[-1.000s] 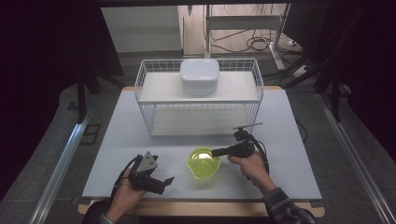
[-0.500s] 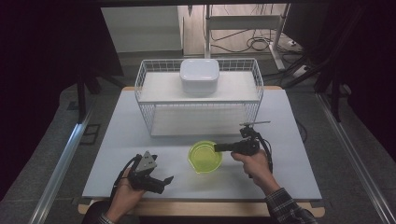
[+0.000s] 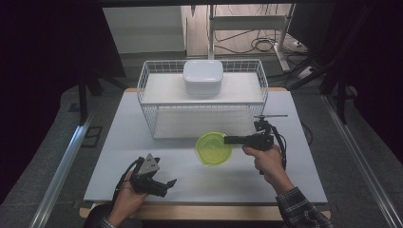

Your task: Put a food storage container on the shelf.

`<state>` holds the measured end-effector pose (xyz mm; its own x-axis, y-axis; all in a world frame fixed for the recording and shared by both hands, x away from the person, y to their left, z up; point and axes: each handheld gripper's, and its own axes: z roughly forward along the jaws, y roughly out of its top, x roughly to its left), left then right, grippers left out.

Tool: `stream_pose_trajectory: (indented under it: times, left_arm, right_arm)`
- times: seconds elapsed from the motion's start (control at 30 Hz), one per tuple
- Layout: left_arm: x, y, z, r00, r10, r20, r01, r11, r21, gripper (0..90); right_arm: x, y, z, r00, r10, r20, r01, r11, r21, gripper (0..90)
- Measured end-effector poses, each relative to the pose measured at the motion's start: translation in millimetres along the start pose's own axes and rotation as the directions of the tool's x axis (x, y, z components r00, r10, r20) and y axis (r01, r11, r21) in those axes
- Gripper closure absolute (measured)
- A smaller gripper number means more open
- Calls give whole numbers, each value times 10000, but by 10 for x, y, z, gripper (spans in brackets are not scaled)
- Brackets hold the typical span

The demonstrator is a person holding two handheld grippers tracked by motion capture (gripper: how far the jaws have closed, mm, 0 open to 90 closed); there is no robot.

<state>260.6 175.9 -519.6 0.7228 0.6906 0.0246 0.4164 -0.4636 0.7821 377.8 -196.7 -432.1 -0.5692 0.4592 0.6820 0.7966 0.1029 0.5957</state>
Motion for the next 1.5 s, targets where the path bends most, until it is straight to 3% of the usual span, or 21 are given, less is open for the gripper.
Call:
stream_pose_trajectory:
  times: [0.83, 1.5]
  left_arm:
    - [13, -3, -1, 10000, -3, -11, 3, 10000, -16, 19]
    - [21, -5, -1, 10000, -48, 46, 48, 10000, -41, 19]
  right_arm:
    - [326, 487, -230, 9992, -370, -153, 353, 9945, -986, 815]
    - [553, 853, -337, 9975, -674, -225, 621, 9812, -1829, 815]
